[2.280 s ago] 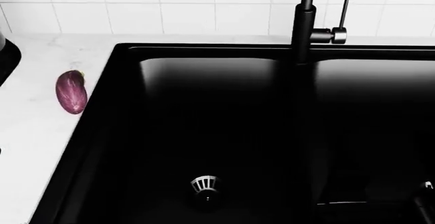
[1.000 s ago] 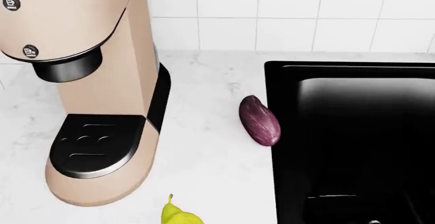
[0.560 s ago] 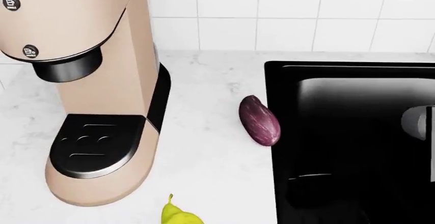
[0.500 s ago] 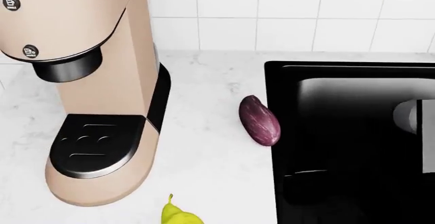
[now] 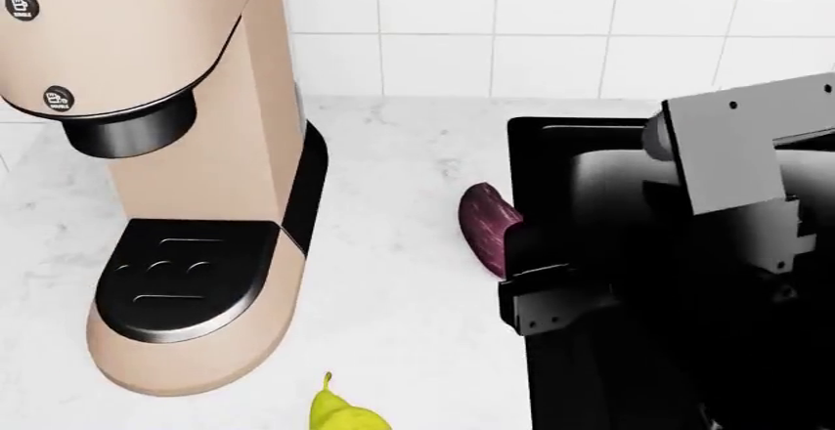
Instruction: There is a mixed pile of frozen fruits and vegetables on the counter. Locate all the frozen vegetables and place the items in a bowl on the counter. Take all the frozen fruits and defrost them in a running sink.
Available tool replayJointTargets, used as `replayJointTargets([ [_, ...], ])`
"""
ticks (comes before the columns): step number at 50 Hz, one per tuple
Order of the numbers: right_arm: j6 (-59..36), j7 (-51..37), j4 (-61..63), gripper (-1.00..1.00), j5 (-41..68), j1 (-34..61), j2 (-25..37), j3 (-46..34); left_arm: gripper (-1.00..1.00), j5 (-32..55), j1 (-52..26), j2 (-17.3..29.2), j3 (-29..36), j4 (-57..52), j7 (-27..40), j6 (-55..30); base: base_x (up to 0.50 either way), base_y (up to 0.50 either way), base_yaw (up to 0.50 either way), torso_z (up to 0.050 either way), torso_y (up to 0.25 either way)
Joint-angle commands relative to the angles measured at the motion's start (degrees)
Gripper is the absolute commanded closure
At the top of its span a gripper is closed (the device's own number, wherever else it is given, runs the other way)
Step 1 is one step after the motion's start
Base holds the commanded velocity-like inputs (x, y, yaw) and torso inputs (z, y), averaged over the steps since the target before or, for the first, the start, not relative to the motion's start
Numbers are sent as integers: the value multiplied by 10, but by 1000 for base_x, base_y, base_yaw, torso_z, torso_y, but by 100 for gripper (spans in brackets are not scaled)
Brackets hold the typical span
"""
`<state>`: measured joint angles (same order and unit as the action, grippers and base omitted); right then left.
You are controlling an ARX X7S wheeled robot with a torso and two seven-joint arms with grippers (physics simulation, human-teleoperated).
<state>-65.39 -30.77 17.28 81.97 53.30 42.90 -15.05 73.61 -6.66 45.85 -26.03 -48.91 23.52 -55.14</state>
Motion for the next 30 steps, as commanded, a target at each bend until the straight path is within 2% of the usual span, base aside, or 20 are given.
replayJointTargets([
  [1,-17,60,-81,-100,-86,91,-40,-82,-100,-9,6,-2,0,4,-8,6,0,0,0,0,0],
  [14,-30,113,-176,-100,-129,148,-80,-140,-100,-21,15,-5,1,7,-16,12,0,0,0,0,0],
  [16,-20,141,-199,-100,-169,165,-85,-173,-100,-23,21,-5,-3,8,-21,14,0,0,0,0,0],
  [30,37,260,-345,-100,-274,229,-144,-272,-100,-39,23,-12,13,9,-26,19,0,0,0,0,0],
])
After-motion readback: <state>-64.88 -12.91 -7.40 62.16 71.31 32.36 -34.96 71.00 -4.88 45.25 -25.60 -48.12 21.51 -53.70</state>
